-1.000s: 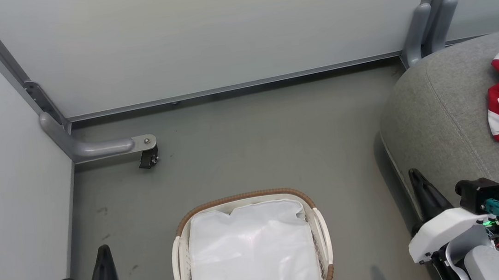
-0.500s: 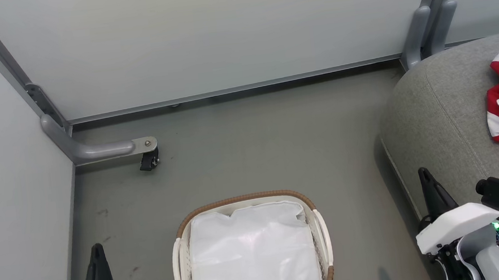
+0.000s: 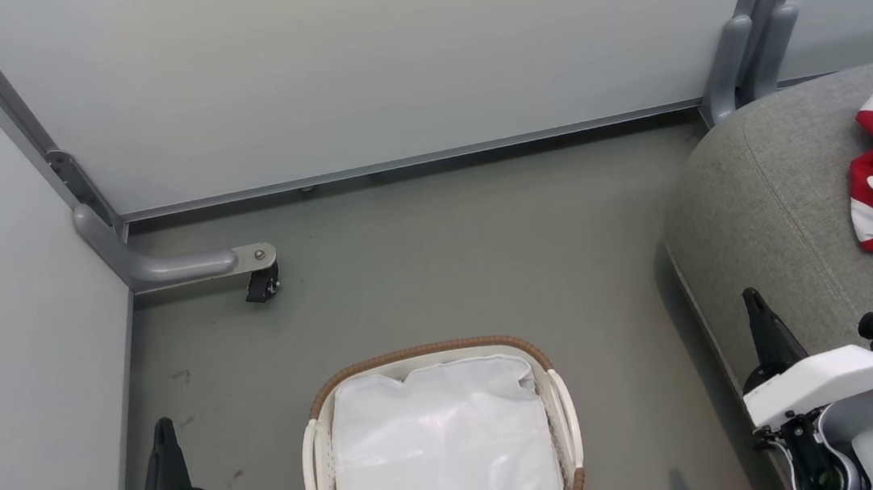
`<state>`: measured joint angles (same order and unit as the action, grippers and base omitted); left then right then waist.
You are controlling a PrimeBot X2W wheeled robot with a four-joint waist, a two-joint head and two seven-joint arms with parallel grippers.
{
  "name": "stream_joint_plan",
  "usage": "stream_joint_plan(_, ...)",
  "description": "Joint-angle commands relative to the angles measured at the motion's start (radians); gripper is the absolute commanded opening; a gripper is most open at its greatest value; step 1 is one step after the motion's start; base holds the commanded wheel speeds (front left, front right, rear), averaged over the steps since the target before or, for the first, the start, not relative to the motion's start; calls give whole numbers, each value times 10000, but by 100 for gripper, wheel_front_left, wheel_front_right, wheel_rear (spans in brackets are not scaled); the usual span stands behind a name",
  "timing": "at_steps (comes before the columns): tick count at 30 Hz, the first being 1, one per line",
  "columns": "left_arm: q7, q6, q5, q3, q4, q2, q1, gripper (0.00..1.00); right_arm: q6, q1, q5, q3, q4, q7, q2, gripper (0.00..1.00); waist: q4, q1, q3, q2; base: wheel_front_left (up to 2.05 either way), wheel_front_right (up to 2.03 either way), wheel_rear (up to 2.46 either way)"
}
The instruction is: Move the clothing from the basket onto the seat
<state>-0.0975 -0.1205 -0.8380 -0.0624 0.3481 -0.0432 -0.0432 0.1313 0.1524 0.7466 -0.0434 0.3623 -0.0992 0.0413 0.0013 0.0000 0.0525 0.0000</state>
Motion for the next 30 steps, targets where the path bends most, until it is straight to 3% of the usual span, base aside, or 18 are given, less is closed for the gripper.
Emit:
stream_joint_plan(1,70,-40,-335,-51,-186,-64,-278,0,-2,-18,351,-51,-184,89,65,0,0,0,-7,0,0,0,0)
stream_joint_plan(30,956,-79,-3486,-256,-554,-81,-474,0,-5,-202,3891,-338,-626,972,86,0,-4,0,-171,0,0,0,0)
